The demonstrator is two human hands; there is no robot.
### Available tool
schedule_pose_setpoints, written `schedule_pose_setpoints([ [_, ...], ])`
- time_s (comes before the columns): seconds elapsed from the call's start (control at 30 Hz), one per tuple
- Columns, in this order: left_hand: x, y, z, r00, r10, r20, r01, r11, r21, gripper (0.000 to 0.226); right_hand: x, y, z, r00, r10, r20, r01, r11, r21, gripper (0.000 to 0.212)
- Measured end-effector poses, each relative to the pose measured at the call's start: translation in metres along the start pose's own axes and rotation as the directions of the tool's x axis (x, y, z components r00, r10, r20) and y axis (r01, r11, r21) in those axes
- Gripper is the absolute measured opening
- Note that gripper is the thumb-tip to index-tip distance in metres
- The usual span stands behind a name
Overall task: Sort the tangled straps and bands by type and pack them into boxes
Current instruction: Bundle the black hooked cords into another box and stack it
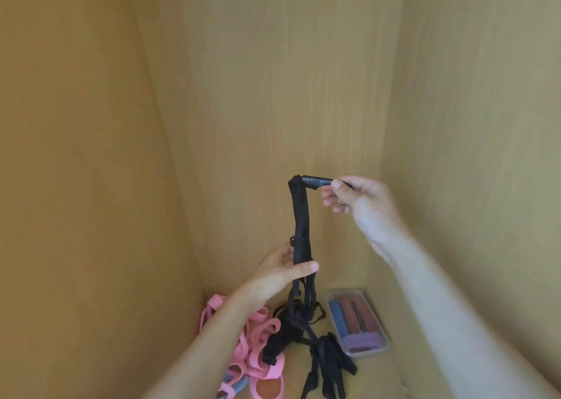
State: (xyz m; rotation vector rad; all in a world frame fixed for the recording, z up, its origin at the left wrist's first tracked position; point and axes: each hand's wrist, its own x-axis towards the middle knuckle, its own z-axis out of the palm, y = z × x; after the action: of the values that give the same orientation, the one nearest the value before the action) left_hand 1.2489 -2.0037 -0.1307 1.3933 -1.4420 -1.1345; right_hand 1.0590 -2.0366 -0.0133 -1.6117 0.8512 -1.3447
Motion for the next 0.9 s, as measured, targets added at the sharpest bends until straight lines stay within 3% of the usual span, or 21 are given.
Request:
schedule_pose_setpoints([
  [0.23, 0.010, 0.001, 0.007, 1.000, 0.011, 0.007, -0.011, 1.000, -0.001, 0.012, 0.012, -0.019, -0.009, 1.000, 0.000, -0.018, 0.002, 0.993, 0.117, 0.023],
  [0.43, 0.013, -0.007, 0.001, 0.998, -0.039, -0.039, 0.037, 0.998, -0.042, 0.023, 0.029, -0.035, -0.034, 0.981, 0.075, -0.181, -0.016, 0.951, 0.310, 0.019],
  [0.57, 0.017, -0.011, -0.005, 0.999, -0.025, -0.026, 0.027, 0.998, 0.051, 0.021, 0.036, -0.046, -0.041, 0.971, 0.088, -0.220, 0.013, 0.907, 0.422, 0.019],
  [0.67, 0.017, -0.016, -0.007, 0.998, -0.051, -0.036, 0.051, 0.999, -0.003, 0.023, 0.038, -0.054, -0.043, 0.970, 0.065, -0.236, 0.046, 0.898, 0.437, 0.020],
  [0.9, 0.021, -0.025, -0.011, 0.995, -0.066, -0.076, 0.066, 0.998, -0.006, 0.050, 0.058, -0.066, -0.045, 0.929, 0.122, -0.350, 0.038, 0.908, 0.418, 0.021],
])
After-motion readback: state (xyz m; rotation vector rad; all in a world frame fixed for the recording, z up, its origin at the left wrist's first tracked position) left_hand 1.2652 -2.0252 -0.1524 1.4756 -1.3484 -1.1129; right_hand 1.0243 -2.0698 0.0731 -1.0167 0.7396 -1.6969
